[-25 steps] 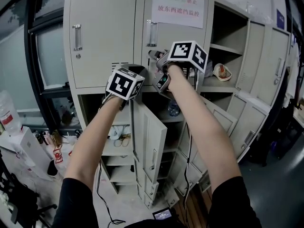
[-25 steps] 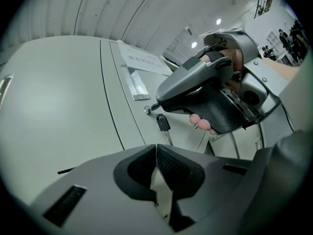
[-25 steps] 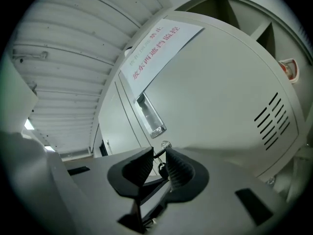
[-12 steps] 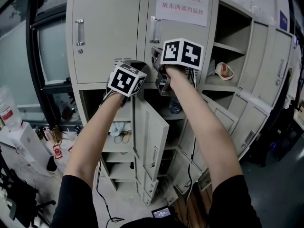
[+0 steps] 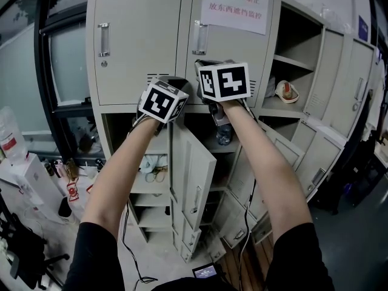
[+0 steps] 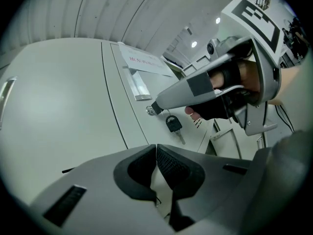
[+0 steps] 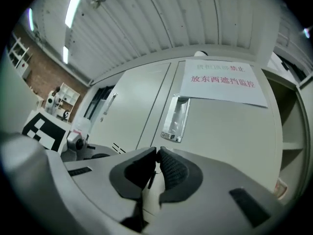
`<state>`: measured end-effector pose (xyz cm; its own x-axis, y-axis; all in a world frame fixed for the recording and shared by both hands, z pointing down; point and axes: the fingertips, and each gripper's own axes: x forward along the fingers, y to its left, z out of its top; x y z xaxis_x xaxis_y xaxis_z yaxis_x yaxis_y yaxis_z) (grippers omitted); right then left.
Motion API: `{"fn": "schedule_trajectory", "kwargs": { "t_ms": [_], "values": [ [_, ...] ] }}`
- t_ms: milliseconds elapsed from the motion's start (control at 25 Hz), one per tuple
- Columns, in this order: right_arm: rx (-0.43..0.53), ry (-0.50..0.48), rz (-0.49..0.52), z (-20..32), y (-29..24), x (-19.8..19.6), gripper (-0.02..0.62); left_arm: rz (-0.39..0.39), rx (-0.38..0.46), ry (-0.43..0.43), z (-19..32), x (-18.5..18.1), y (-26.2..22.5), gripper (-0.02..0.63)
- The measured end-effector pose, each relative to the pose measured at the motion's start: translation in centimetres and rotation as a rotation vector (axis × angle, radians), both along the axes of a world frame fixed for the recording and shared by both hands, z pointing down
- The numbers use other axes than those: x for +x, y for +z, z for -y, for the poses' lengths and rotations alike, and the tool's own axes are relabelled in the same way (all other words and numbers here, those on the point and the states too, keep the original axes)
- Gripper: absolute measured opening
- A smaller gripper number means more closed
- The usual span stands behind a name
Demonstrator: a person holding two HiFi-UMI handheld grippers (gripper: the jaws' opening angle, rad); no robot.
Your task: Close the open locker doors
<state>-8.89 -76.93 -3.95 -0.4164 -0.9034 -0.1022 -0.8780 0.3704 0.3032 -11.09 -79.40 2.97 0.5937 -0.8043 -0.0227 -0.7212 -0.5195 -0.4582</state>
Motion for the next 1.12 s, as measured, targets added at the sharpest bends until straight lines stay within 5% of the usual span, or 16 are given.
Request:
{"fn": "schedule_trajectory", "kwargs": {
  "t_ms": [360, 640, 920, 1120],
  "values": [
    [0.119, 0.044, -0.268, -0.1, 0.3, -0.7, 0.051, 0.014, 0.016, 0.003, 0.0, 0.1, 0.0, 0.023],
    [0.163, 0.087, -0.358, -0.1, 0.6, -0.9, 0.052, 0.024, 0.026, -0.002, 0.0, 0.2, 0.1, 0.023],
    [0.165, 0.083, -0.329, -0.4, 0.9, -1.0, 0.052, 0.026, 0.027, -0.006, 0.0, 0.1, 0.2, 0.023],
    [0.108, -0.013, -0.152, -1.5, 0.5, -0.1, 0.072, 0.025, 0.025, 0.006, -0.1, 0.2, 0.3, 0.023]
  ]
}}
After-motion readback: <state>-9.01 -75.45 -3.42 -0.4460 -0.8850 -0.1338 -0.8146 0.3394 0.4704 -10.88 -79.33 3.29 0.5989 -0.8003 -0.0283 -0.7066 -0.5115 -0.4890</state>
